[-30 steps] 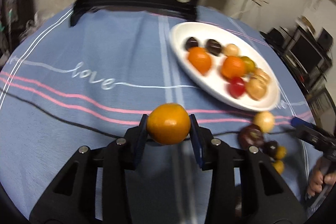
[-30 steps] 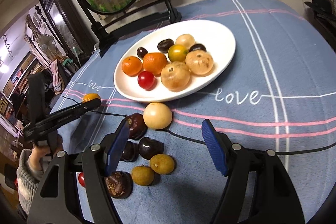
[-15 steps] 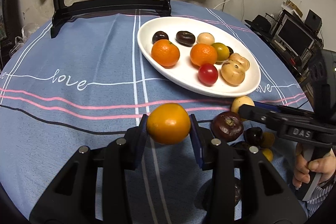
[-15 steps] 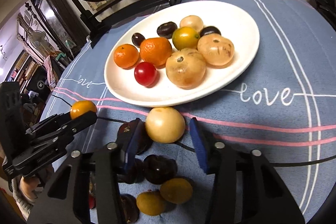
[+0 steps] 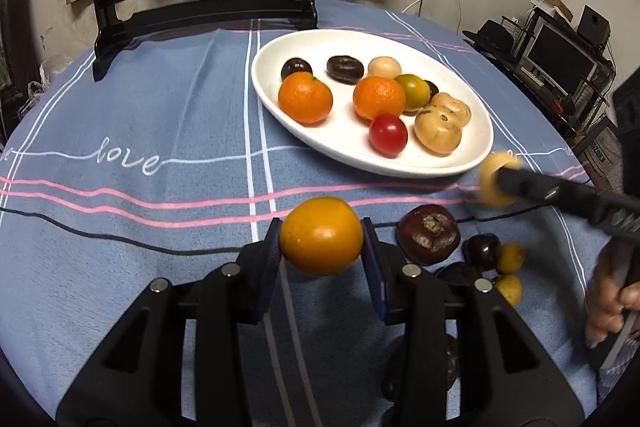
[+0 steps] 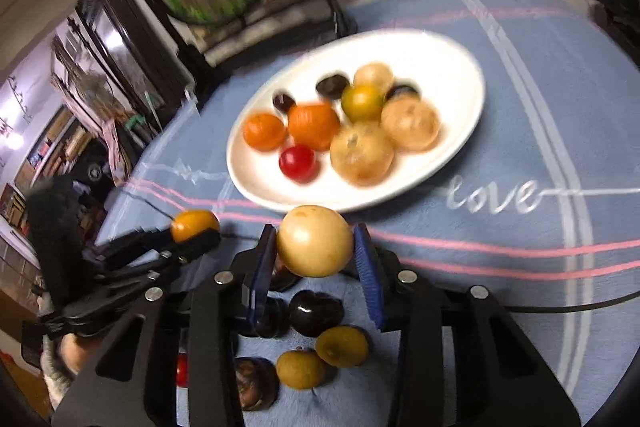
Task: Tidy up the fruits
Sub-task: 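Grasp a pale cream round fruit with the right tool while the left tool holds the orange fruit, then lower both held fruits onto the white plate and open both tools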
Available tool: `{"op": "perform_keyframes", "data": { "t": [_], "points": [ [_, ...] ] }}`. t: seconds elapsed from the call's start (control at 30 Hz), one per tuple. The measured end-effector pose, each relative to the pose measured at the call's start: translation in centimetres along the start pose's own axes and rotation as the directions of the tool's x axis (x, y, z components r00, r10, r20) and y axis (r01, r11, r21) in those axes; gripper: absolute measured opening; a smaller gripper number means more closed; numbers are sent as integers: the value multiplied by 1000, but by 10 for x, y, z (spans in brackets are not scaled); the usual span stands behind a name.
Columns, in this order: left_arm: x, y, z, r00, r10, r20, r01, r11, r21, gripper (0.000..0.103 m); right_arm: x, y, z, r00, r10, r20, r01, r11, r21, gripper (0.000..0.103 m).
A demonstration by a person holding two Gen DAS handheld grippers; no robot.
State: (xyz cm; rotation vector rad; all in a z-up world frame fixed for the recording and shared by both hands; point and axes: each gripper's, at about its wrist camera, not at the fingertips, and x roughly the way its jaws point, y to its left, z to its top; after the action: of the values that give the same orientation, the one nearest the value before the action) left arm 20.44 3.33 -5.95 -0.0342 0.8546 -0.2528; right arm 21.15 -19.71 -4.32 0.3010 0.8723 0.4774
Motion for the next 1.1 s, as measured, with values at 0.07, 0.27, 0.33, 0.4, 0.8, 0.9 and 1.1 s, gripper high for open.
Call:
{"op": "perform_keyframes", "data": {
  "t": [0.07,0.27,0.33,0.4,0.8,0.9,1.1],
  "points": [
    [-4,0,7,1000,9,15,-9,1000,-9,39,-16,-8,5,999,10,45,-12,999,29,40],
    [-11,-8,46,998,16,59,-16,1000,-2,39,-45,-31,20,991,-14,135,0,995,100,40],
    [-9,-13,60,998,14,66,-14,1000,5,39,-51,-31,30,987,-28,160,13,996,92,40],
    [-5,-17,74,997,13,72,-14,1000,6,39,-52,-28,41,984,-38,173,23,996,83,40],
    [62,-18,122,1000,-7,26,8,1000,-26,39,13,-33,89,990,-67,127,61,997,55,40],
    [79,-15,120,1000,-12,-5,11,1000,-23,39,30,-36,93,992,-74,98,70,996,47,40],
    [91,-11,125,1000,-13,-1,13,1000,-20,39,54,-36,101,991,-98,89,96,995,32,40]
  ]
}}
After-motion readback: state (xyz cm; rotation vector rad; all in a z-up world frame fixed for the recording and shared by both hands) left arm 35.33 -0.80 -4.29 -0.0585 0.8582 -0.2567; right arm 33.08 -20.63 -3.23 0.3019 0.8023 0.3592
